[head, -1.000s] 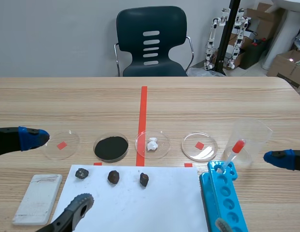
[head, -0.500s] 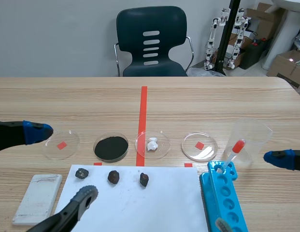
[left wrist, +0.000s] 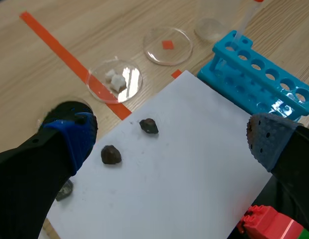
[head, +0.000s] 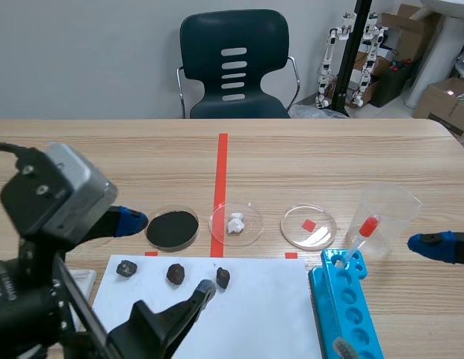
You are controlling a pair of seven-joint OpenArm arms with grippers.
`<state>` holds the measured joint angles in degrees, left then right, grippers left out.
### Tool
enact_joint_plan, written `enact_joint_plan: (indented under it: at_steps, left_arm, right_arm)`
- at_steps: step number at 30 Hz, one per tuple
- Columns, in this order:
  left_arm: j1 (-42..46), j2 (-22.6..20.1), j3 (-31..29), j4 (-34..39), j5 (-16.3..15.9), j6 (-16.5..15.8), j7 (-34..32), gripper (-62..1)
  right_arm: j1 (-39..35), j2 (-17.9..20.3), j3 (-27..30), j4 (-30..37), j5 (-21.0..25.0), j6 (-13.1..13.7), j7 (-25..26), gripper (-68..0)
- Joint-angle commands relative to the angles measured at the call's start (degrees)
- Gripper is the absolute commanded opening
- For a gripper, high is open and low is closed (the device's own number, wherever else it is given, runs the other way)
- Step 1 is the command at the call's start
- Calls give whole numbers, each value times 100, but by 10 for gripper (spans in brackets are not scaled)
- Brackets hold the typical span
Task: Pick up the right mineral with the left hand
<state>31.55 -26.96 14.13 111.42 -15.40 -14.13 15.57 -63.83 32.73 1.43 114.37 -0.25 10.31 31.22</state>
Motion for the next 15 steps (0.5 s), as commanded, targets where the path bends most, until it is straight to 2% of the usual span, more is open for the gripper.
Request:
enact_joint_plan:
  at_steps: [1, 3, 8, 15]
  left_arm:
    - [-269, 44, 199, -76, -210, 151, 197, 14]
    - [-667, 61, 566, -243, -330, 511, 610, 14]
    - [-1539, 282, 1329, -619, -378, 1467, 1541, 14]
    - [-2459, 828, 2068, -999, -398, 2420, 2793, 14]
  right_arm:
    - [17, 26, 50, 55, 44, -2, 70, -20]
    - [17, 26, 50, 55, 44, -2, 70, -20]
    - [17, 26, 50, 55, 44, -2, 70, -20]
    - [17, 26, 50, 55, 44, -2, 70, -20]
